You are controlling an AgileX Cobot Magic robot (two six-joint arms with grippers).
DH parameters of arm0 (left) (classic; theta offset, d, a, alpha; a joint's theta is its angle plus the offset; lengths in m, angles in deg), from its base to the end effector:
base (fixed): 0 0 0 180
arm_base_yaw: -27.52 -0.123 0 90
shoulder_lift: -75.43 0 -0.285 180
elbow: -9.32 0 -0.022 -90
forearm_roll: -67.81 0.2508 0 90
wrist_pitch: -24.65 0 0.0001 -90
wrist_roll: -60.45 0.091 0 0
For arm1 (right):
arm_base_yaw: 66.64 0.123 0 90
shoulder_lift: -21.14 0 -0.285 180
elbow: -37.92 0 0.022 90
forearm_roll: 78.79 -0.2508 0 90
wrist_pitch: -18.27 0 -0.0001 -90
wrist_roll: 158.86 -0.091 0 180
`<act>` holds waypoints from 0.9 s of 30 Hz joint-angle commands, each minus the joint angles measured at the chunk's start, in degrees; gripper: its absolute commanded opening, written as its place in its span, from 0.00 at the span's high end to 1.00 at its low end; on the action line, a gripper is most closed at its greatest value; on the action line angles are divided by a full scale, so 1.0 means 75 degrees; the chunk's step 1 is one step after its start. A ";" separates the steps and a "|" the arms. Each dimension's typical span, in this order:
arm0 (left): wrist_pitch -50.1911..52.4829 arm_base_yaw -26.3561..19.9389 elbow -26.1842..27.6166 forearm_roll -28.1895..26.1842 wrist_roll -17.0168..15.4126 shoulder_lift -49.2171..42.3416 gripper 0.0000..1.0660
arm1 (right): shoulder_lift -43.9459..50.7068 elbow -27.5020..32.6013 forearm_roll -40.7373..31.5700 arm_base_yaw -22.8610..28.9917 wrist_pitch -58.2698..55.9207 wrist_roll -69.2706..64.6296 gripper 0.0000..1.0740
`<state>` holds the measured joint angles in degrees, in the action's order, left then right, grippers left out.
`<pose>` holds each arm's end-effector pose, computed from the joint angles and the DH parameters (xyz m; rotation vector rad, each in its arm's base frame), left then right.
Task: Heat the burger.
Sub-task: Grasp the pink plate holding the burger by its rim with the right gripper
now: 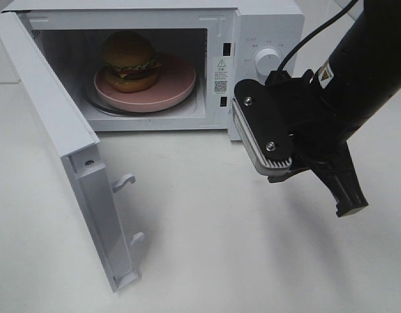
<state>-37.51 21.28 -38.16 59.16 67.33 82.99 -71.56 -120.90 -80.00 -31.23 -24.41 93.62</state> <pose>-0.0078 -0.0130 0.2813 0.0226 2.0364 -0.0369 0.2338 0.1678 0.2428 -2.2081 1.6288 -0.1581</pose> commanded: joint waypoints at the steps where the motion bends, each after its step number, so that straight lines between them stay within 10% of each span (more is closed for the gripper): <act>1: 0.0084 -0.0031 -0.0008 0.0023 -0.0046 -0.0145 0.06 | 0.0069 -0.0061 0.0367 0.0008 -0.0023 0.0199 0.84; 13: 0.0084 -0.0031 -0.0008 0.0023 -0.0046 -0.0145 0.06 | 0.0053 -0.0206 0.1245 0.0015 0.0351 -0.0802 0.13; 27: 0.0084 -0.0031 -0.0008 0.0023 -0.0046 -0.0145 0.06 | -0.0909 -0.1115 0.2024 0.0489 0.0947 -0.0947 0.14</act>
<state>-37.51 21.28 -38.16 59.16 67.33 82.99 -76.66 -127.43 -65.96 -28.53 -18.28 87.72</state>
